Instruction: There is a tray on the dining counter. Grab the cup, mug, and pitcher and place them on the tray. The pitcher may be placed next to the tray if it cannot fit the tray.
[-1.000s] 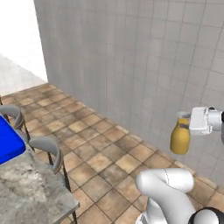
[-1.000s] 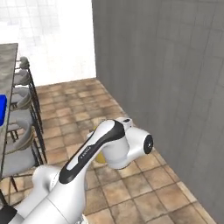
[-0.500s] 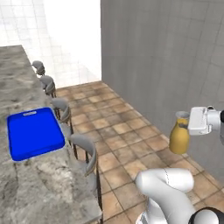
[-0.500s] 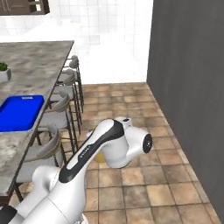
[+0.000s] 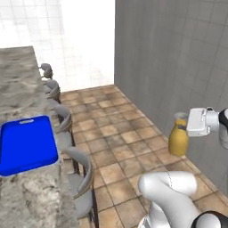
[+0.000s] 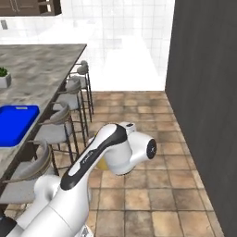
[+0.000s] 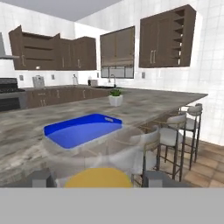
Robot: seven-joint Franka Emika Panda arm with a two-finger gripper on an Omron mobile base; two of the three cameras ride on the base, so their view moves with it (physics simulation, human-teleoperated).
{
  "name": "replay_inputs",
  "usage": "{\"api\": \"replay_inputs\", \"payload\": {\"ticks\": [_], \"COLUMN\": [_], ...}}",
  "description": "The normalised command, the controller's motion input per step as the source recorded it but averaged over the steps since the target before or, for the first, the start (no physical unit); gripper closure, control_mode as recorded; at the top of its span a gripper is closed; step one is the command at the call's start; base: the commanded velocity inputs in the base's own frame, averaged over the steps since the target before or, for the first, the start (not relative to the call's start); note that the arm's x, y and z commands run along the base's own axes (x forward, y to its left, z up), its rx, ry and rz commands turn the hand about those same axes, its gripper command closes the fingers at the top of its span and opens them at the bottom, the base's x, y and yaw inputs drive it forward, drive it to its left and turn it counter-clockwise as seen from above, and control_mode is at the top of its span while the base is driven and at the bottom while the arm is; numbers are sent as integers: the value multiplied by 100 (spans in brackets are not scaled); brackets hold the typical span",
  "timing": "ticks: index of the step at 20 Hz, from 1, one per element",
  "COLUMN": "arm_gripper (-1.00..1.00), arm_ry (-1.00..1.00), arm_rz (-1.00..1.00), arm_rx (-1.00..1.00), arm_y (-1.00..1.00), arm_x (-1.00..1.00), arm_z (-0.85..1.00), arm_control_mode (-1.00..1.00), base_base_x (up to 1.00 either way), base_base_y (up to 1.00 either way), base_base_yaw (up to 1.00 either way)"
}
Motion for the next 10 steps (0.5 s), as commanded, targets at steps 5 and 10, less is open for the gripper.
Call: {"api": "replay_inputs", "payload": {"ticks": [5,10], "arm_gripper": [100,100], "arm_ry": [0,0], "arm_rz": [0,0], "arm_rx": [0,0], "arm_y": [0,0], "arm_x": [0,0], "arm_z": [0,0], "arm_control_mode": [100,100], "base_base_x": [55,54], "base_base_y": [-52,-48], "base_base_yaw": [5,10]}}
